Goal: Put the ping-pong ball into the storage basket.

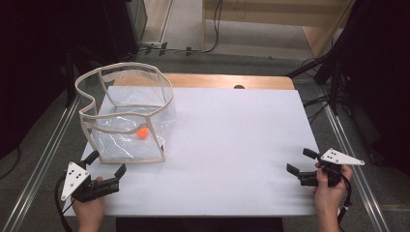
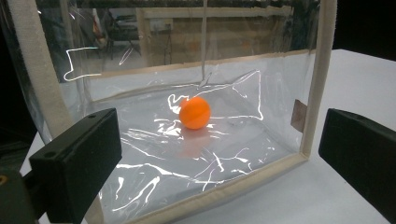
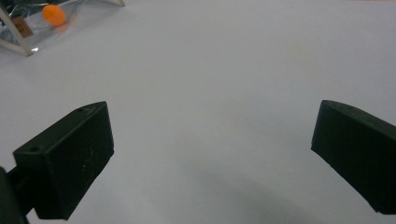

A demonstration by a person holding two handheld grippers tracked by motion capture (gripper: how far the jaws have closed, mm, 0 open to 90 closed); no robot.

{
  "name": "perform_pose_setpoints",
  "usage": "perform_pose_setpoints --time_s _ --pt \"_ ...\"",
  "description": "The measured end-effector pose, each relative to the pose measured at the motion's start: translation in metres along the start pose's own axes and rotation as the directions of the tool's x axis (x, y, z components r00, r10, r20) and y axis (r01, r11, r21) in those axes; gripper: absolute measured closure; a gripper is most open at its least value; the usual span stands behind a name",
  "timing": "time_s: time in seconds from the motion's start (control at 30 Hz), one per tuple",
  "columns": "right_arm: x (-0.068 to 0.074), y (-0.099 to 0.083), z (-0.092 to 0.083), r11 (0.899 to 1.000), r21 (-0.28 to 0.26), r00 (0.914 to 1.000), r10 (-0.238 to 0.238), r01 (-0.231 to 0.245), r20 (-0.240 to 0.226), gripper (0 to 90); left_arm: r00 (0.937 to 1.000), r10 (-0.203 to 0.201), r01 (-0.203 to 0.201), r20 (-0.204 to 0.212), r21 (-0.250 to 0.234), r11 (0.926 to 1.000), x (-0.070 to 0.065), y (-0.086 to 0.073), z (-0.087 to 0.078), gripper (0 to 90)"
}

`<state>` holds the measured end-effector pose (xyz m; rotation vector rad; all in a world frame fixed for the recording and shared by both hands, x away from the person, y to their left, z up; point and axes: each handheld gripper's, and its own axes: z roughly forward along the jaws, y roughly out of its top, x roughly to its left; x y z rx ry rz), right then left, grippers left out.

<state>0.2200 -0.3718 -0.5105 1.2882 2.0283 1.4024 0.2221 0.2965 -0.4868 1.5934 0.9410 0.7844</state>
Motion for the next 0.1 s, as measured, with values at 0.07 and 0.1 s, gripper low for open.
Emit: perform_pose_setpoints --time_s 0.07,0.1 --pt "-0.0017 -0.0011 -0.0025 1.000 -0.013 0.9999 0.011 -0.011 0.007 0.0 1.0000 0.000 0.000 0.000 0.000 1.0000 0.0002 0.0001 0.0000 0.1" --pt "-0.0024 -0.0014 -0.0026 1.000 -0.017 0.9999 0.009 -0.009 0.009 0.0 1.0000 -0.002 0.002 -0.001 0.000 1.0000 0.0005 0.0001 0.0000 0.1"
